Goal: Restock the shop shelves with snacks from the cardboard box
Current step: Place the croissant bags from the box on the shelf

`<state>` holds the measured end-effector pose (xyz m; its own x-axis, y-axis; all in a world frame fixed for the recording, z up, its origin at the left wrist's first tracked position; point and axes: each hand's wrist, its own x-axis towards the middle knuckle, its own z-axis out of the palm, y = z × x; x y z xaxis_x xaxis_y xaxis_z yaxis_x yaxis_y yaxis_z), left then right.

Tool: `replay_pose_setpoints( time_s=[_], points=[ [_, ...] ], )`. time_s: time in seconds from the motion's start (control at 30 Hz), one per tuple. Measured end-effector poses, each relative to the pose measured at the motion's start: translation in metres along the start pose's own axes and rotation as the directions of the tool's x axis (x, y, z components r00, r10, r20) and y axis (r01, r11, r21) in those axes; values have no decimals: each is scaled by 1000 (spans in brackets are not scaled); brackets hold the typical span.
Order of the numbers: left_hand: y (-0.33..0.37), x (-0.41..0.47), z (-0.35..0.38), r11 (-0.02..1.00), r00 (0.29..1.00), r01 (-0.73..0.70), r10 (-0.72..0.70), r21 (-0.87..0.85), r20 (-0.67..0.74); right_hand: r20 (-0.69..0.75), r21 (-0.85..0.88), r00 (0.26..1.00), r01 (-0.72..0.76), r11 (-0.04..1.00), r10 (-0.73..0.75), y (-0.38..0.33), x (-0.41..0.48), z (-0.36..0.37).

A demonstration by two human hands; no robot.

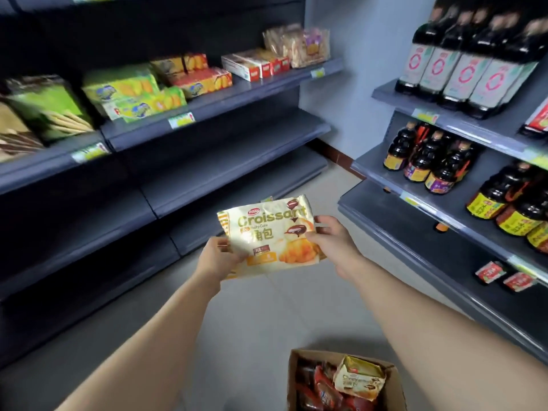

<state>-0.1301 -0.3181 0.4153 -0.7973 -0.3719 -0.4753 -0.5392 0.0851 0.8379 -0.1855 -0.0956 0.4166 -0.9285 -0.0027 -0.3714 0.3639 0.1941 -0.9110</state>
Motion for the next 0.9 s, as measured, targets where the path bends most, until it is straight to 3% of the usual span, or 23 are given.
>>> replay_pose_setpoints(
  time_s=[0.53, 0.9],
  points=[
    [132, 45, -235, 946, 912, -324, 320, 27, -257, 74, 2, 933, 353, 936, -352, -211, 15, 197],
    [214, 87, -329, 897, 831, -442, 411, 3, -375, 85, 13, 855, 512, 859, -511, -323, 47, 281]
  ],
)
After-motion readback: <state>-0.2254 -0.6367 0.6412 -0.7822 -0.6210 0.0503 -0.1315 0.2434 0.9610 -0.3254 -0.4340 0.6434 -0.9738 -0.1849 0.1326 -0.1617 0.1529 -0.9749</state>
